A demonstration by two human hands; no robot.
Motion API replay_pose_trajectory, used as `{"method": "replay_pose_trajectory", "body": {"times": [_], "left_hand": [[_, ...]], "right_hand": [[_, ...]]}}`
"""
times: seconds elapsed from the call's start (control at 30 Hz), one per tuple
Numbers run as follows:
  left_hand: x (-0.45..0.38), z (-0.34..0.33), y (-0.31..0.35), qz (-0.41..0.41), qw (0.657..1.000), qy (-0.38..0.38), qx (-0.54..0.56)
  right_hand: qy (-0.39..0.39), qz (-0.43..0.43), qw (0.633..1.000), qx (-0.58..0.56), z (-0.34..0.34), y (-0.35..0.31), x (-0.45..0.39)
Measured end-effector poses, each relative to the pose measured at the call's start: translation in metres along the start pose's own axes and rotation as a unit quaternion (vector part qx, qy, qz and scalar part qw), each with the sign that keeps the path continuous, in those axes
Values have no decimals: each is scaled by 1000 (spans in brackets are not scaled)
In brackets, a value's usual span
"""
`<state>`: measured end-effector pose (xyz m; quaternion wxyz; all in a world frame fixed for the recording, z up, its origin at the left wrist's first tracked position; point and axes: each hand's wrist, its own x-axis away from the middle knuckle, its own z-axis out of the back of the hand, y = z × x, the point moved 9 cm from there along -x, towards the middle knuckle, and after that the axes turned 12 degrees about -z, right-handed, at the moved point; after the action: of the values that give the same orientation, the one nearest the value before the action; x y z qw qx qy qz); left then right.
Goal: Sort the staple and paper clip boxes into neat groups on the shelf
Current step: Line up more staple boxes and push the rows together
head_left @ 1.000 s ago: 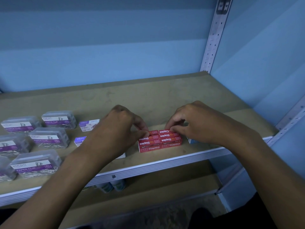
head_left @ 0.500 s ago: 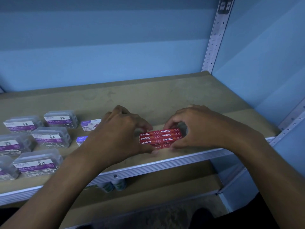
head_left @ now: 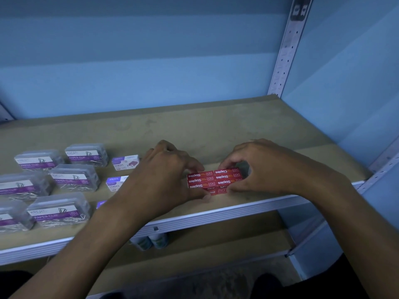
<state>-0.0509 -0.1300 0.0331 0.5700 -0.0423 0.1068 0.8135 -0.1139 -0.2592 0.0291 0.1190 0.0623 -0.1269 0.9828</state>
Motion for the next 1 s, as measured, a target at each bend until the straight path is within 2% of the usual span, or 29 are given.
{"method": "replay_pose_trajectory", "body": {"times": [0.07,0.17,0.33,0.53,1.0], "left_hand": [[7,9,-1,-4,999,34,6],[17,26,-8,-12,996,87,-2],[42,49,-35,25,992,110,-52],[75,63,-63,84,989,97,-75],[91,48,-84,110,989,25,-97]], "right_hand": [[-4,-3,1000,-20,4,2,1],[33,-2,999,-36,17,4,-1],[76,26,995,-60,28,-20,-4],[117,72,988,-71,31,-61,-18],[65,95,991,-73,-6,-116,-49]]}}
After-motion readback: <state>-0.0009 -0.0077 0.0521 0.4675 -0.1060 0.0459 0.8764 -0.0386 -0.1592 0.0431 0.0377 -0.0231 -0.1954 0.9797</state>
